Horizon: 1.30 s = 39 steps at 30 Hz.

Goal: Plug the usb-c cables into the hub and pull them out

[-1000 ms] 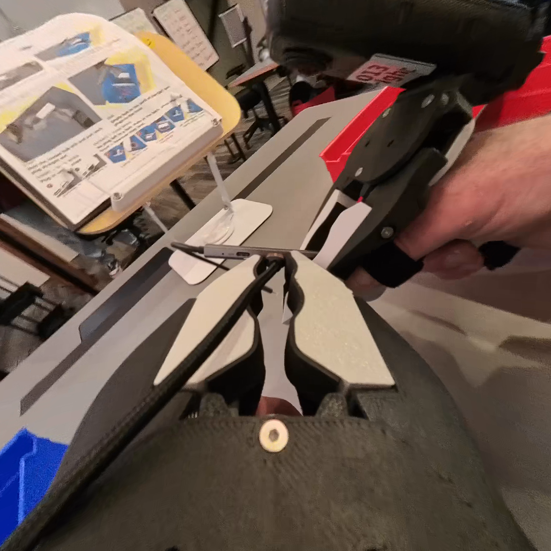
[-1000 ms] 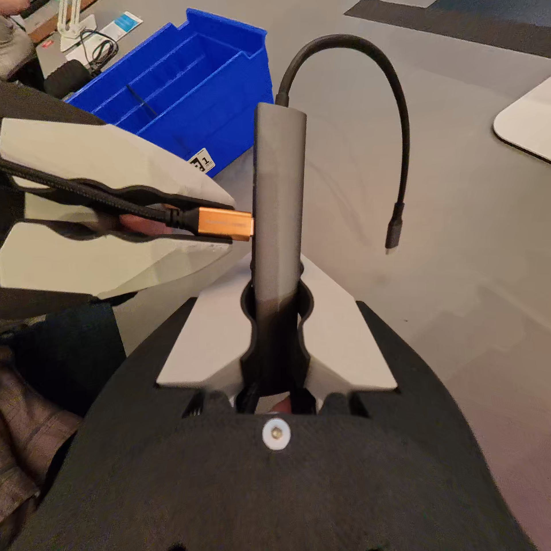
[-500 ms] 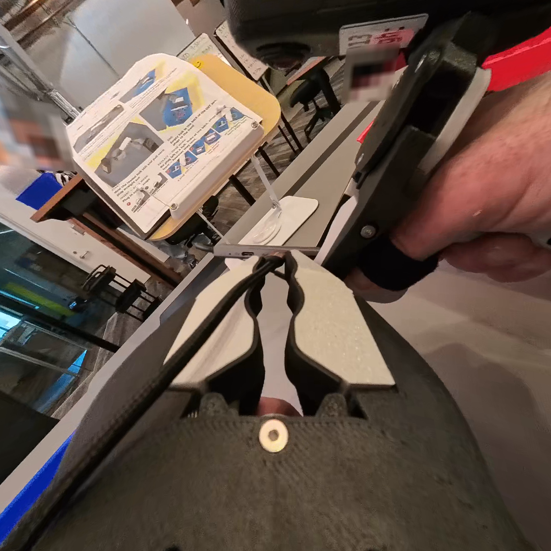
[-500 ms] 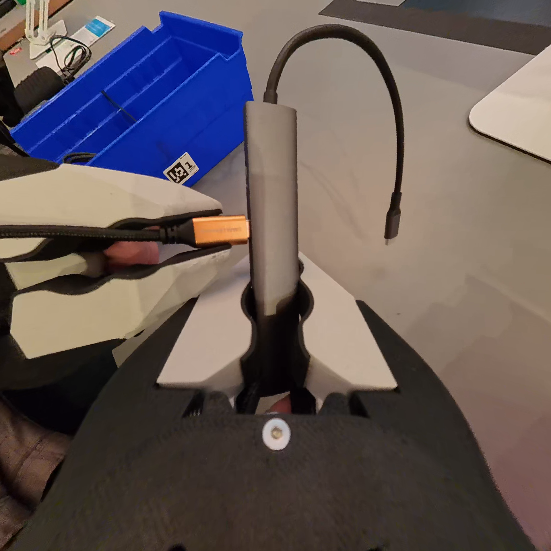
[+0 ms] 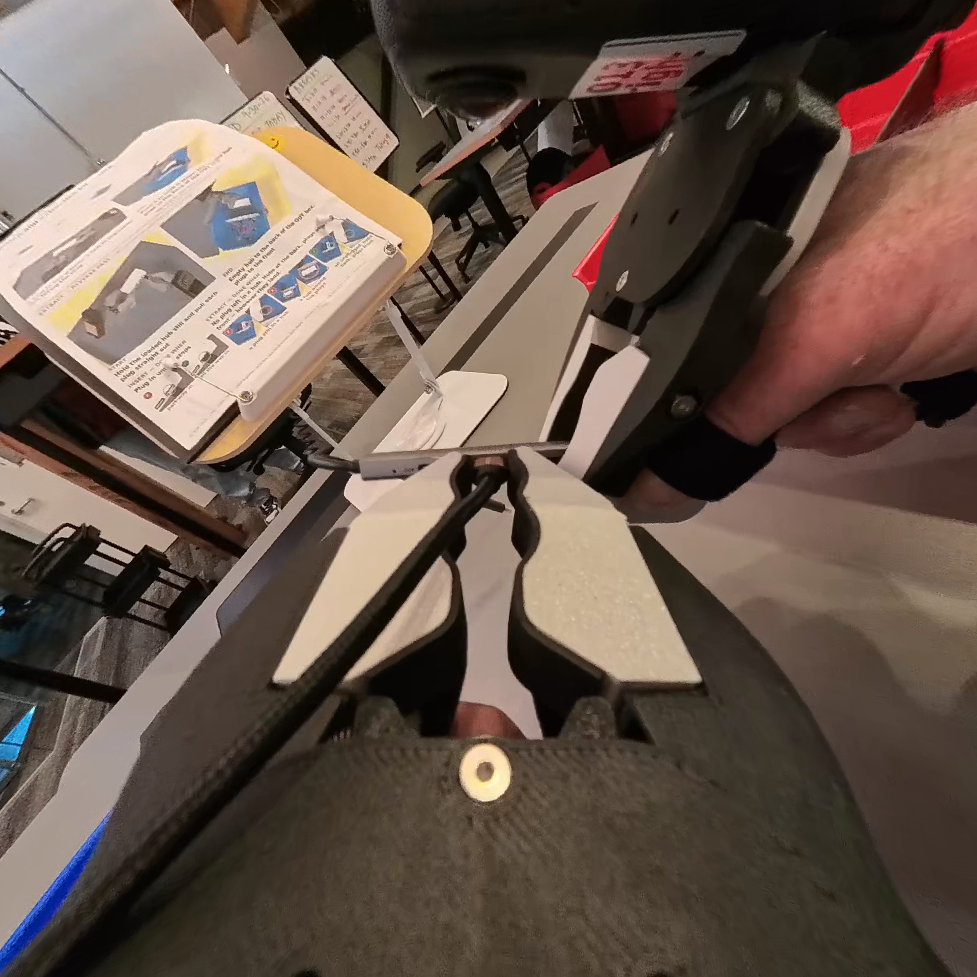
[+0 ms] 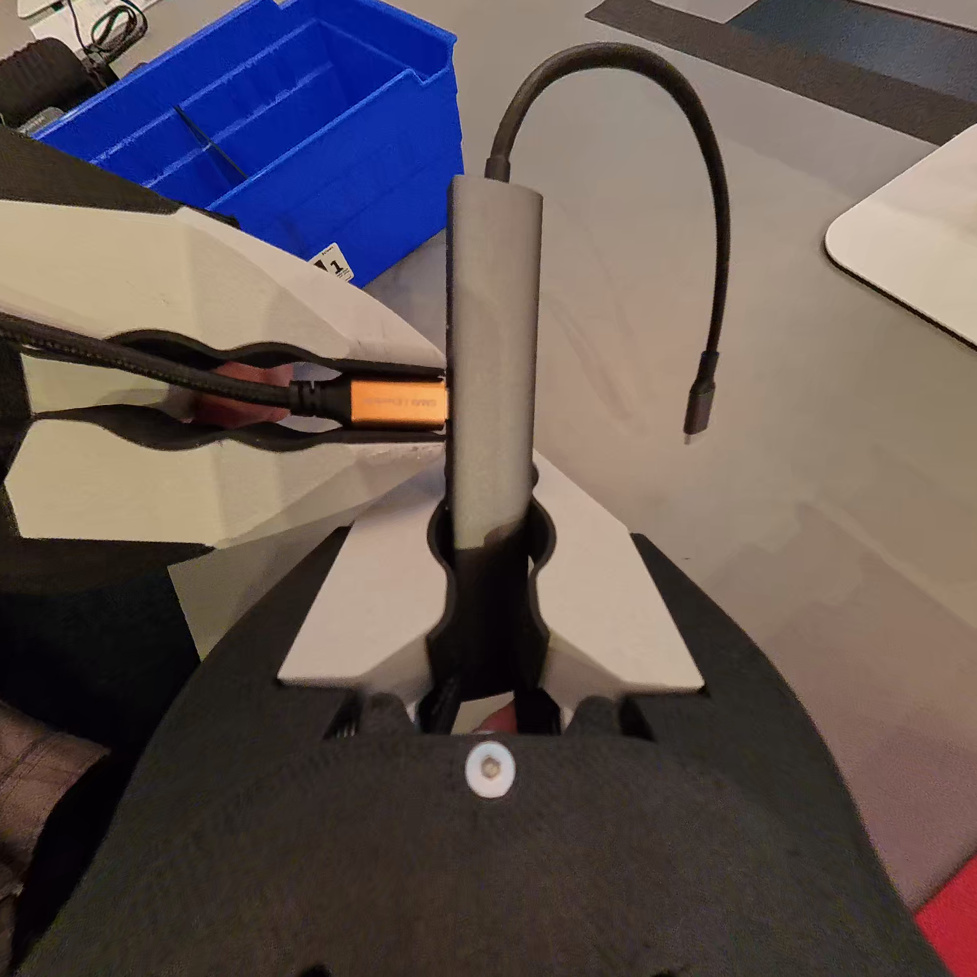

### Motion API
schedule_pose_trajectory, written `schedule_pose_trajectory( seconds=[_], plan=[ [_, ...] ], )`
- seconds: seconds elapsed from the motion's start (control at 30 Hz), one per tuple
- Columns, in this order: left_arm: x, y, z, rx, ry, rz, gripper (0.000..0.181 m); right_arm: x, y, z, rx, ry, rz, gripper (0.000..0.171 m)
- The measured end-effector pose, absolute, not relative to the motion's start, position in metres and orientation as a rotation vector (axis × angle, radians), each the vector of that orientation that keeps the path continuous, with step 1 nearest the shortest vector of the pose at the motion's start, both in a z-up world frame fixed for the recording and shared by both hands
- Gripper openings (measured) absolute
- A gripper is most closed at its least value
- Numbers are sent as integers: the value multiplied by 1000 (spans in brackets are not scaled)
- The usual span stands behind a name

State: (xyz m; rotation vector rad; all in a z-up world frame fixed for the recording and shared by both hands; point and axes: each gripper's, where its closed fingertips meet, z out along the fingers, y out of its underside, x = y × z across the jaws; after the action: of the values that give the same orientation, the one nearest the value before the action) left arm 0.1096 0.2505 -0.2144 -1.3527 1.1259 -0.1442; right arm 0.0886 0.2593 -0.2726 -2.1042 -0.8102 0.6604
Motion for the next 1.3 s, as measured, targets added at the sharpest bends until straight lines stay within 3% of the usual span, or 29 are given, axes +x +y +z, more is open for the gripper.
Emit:
schedule_pose_trajectory(
  seconds=[0.7, 1.07, 1.3],
  plan=[
    [105, 253, -211, -1432, 1020, -66, 12, 92, 266, -267, -2115, -786, 553, 14],
    [105, 241, -201, -1336, 1178, -402, 14, 87, 258, -258, -2049, -856, 638, 14],
    [104, 252, -213, -1411, 996, -25, 12, 92, 266, -272, -2118, -762, 586, 14]
  ],
)
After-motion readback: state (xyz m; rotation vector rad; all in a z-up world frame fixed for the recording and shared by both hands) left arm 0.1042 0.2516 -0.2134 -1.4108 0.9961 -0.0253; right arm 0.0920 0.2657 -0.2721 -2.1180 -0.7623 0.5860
